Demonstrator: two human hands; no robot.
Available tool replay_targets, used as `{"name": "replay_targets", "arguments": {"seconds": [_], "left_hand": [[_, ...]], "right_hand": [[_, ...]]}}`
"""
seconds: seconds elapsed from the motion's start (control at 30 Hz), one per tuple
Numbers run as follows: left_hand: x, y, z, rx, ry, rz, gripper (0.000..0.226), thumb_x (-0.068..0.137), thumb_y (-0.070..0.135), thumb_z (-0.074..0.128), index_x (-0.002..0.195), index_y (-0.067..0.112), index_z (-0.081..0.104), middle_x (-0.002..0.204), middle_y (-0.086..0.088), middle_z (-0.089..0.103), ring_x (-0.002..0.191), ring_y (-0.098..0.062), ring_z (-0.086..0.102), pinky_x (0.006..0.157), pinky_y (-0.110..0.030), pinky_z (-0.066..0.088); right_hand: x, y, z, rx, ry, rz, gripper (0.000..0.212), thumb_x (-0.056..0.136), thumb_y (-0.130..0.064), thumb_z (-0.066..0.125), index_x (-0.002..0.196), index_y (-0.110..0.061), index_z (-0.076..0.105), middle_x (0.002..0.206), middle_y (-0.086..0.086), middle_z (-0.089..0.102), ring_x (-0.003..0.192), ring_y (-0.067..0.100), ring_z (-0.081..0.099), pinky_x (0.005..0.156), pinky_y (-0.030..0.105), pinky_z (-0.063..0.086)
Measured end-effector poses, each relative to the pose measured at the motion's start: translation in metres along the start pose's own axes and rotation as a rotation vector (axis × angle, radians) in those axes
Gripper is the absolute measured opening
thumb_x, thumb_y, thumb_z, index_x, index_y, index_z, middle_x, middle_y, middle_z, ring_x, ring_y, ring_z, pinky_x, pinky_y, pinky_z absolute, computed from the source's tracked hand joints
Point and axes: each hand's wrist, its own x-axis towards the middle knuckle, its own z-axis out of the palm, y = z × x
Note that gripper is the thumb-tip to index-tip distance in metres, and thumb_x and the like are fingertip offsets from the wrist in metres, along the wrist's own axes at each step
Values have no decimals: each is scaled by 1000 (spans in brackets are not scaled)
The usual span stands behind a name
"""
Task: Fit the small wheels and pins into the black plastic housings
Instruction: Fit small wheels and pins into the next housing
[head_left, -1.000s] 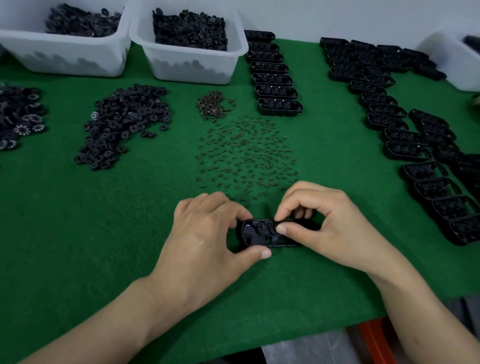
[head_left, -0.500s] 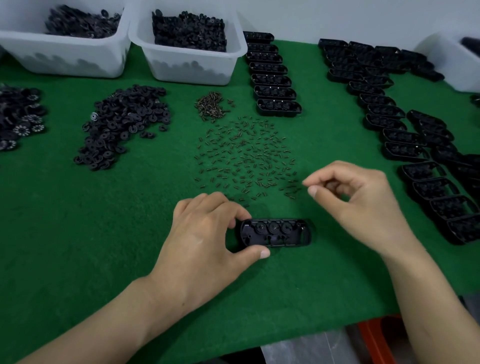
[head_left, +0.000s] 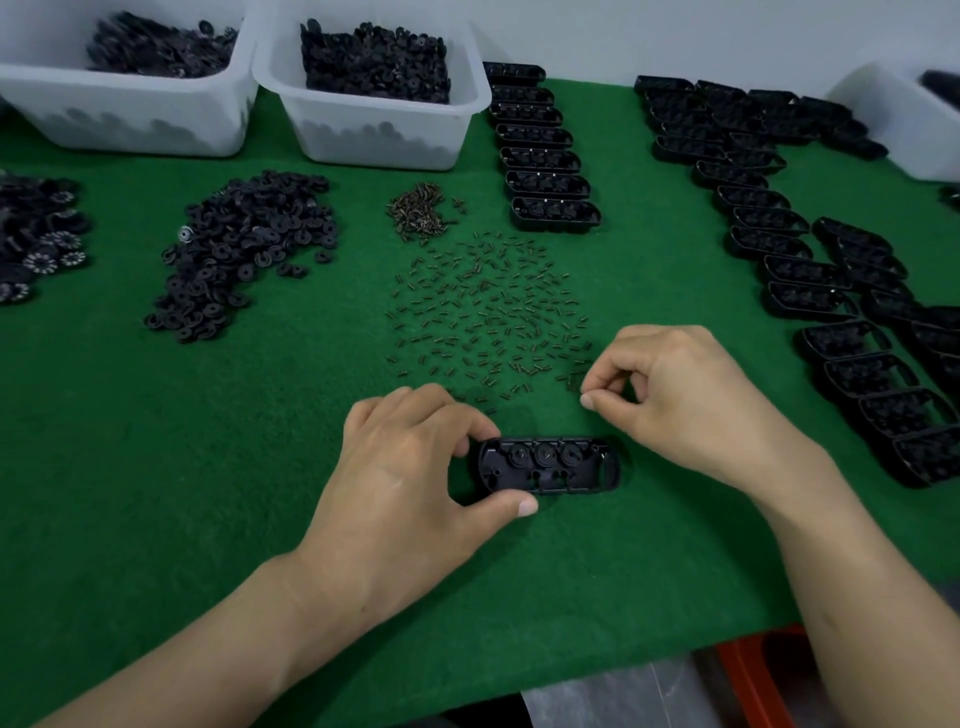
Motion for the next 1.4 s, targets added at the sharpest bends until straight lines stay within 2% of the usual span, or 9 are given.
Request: {"name": "replay_targets", "arguments": {"seconds": [0.07,0.13,0.27,0.6,0.8,1.0,1.23,1.3,1.4], "left_hand": [[0,0,0,-1,2,0,45,61,65,54,88,30,62,76,19,47,79,-4,46,82,-23,24],[0,0,0,-5,5,0,45,61,65,55,88,30,63,76,19,47,79,-5,46,82,-23,25],[1,-1,1,2,4,3,43,61,65,55,87,31,62,76,18,47,78,-4,46,81,-22,24],[0,-1,2,16,18,6,41,65,66,61,86,31,62,75,17,47,77,-4,46,81,-24,26],[0,0,1,17,16,3,44,61,65,55,86,30,63,75,16,48,77,-5,46,80,-23,26],[0,0,1,9,13,8,52,61,71,45,86,30,62,76,17,48,78,-5,47,82,-24,26],[1,-1,2,-17,27,2,50,58,70,50,85,30,64,75,18,48,78,1,45,81,-24,30],[1,-2,1,-42,28,-4,51,58,69,52,85,28,65,74,17,50,77,0,47,79,-27,36],[3,-3,-2,-62,33,-9,53,56,69,52,86,27,67,74,17,52,77,0,48,76,-29,40]], "right_hand": [[-5,3,-2,39,17,-2,11,77,-16,70,68,-21,67,68,-15,56,57,0,49,59,11,37],[-14,4,-2,242,44,-9,12,76,-13,70,67,-21,67,66,-11,59,58,3,51,54,11,38],[-28,-4,5,498,-3,-98,4,73,-22,68,72,-20,71,74,-6,61,65,17,54,58,29,45],[-33,1,16,499,27,-127,7,75,-12,71,74,-18,70,78,-9,60,70,17,55,63,37,46],[-33,4,15,555,26,-94,14,75,-5,72,76,-18,68,77,-7,62,69,13,54,64,30,46],[-34,10,12,630,7,-103,17,81,3,63,82,-13,70,82,1,63,73,21,57,67,35,48],[-39,7,12,536,14,-173,10,74,-19,70,84,-17,70,89,-4,63,80,18,58,69,32,47],[-41,6,11,490,21,-193,17,71,-28,74,83,-20,67,92,-7,61,83,16,58,70,26,45],[-42,3,13,414,49,-204,17,69,-26,78,82,-22,67,95,-10,59,88,11,58,74,14,42]]}}
